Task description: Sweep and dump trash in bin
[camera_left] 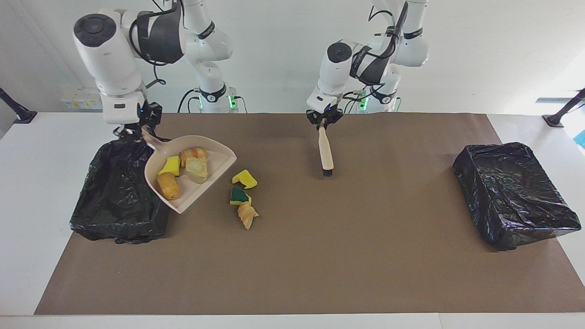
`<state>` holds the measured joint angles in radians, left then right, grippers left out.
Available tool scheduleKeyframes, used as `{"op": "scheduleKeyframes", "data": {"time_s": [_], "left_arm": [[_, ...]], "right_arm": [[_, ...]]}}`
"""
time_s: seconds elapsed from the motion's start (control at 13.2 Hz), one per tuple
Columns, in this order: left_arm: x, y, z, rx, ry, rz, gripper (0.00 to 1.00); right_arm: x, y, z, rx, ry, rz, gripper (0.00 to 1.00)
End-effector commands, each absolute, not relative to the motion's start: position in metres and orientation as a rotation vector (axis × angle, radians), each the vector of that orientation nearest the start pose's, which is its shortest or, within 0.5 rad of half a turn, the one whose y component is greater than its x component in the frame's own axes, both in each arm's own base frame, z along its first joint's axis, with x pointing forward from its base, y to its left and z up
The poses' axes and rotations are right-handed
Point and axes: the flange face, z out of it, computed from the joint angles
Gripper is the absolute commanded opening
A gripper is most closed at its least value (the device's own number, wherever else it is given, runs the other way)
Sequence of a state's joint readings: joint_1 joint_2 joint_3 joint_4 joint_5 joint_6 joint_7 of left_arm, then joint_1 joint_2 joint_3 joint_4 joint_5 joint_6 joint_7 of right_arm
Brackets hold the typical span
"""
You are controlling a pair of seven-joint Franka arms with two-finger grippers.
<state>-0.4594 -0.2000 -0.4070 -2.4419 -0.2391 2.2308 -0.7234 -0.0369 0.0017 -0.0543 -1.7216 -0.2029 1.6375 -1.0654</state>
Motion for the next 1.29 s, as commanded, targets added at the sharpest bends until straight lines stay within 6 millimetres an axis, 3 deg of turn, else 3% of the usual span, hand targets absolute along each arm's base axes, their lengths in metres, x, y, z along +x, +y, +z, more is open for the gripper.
{"op": "scheduleKeyframes", "data": {"time_s": [0.0,0.15,0.23,0.3,0.38,0.46,0.61,0.83,0.99,1.06,1.21], "left_arm": [[0.243,-0.362,0.352,-3.256,-0.093,0.093,0.0],[0.222,-0.371,0.341,-3.268,-0.161,0.07,0.0],[0.223,-0.37,0.341,-3.265,-0.17,0.074,0.0],[0.226,-0.372,0.342,-3.272,-0.166,0.069,0.39],[0.233,-0.375,0.344,-3.278,-0.17,0.075,0.86],[0.246,-0.378,0.355,-3.293,-0.21,0.069,1.0],[0.276,-0.366,0.368,-3.272,-0.303,0.101,1.0],[0.347,-0.334,0.409,-3.28,-0.502,0.05,1.0],[0.408,-0.299,0.434,-3.275,-0.387,0.074,1.0],[0.425,-0.29,0.441,-3.287,-0.291,0.094,1.0],[0.462,-0.257,0.456,-3.308,-0.274,0.041,1.0]], "right_arm": [[0.539,-0.158,0.568,-2.831,-1.676,0.349,0.0],[0.531,-0.213,0.577,-2.851,-1.869,0.451,0.0],[0.529,-0.23,0.579,-2.843,-1.95,0.526,0.0],[0.526,-0.248,0.574,-2.832,-2.004,0.608,0.0],[0.522,-0.267,0.565,-2.824,-2.054,0.665,0.0],[0.52,-0.279,0.555,-2.805,-2.116,0.718,0.0],[0.523,-0.292,0.537,-2.744,-2.23,0.854,0.0],[0.534,-0.28,0.52,-2.615,-2.378,1.036,0.0],[0.537,-0.273,0.518,-2.569,-2.443,1.081,0.0],[0.539,-0.269,0.517,-2.547,-2.47,1.107,0.0],[0.54,-0.267,0.517,-2.523,-2.494,1.139,0.0]]}}
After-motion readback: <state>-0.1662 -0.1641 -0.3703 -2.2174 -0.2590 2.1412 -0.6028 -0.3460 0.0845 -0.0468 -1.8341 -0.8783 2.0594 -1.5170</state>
